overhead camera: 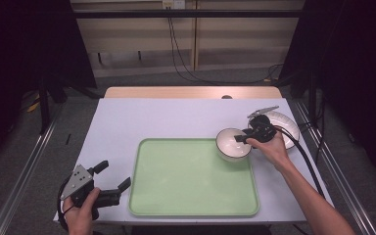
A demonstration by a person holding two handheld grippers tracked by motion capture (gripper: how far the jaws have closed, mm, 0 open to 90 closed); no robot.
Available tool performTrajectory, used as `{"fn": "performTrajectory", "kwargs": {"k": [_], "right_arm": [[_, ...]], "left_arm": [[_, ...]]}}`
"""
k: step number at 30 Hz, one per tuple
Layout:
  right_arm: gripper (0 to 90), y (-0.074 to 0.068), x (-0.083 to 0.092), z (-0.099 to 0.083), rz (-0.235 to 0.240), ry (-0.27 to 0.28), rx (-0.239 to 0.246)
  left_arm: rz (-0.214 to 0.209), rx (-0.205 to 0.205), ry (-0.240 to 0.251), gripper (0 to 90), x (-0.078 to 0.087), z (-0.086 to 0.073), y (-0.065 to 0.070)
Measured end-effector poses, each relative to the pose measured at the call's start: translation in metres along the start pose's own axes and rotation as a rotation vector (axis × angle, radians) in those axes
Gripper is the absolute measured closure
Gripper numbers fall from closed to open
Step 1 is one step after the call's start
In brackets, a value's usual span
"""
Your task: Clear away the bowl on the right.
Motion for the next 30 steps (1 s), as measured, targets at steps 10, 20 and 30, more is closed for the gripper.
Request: {"fn": "performTrajectory", "kwargs": {"k": [10,20,30], "right_arm": [[5.8,0.002,0.003,0.002,-0.023,0.066,-0.021],[2.9,0.006,0.006,0.001,-0.005,0.094,-0.085],[3.4,0.005,0.013,-0.003,-0.069,0.154,-0.105]], "left_arm": [[-0.002,0.001,0.001,1.3,0.000,0.000,0.000],[-0.005,0.000,0.001,1.3,0.000,0.000,0.000],[0.006,0.001,0.001,1.3,0.000,0.000,0.000]]}}
Point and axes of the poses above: each handheld gripper's, and its own axes: x roughly backward along the jaws, z roughly out of its top, y roughly to its right, the point moved 1 cm from there along -x, roughly forward along the jaws, and after that the axes turned 8 degrees about -y, right-handed, at the moved point
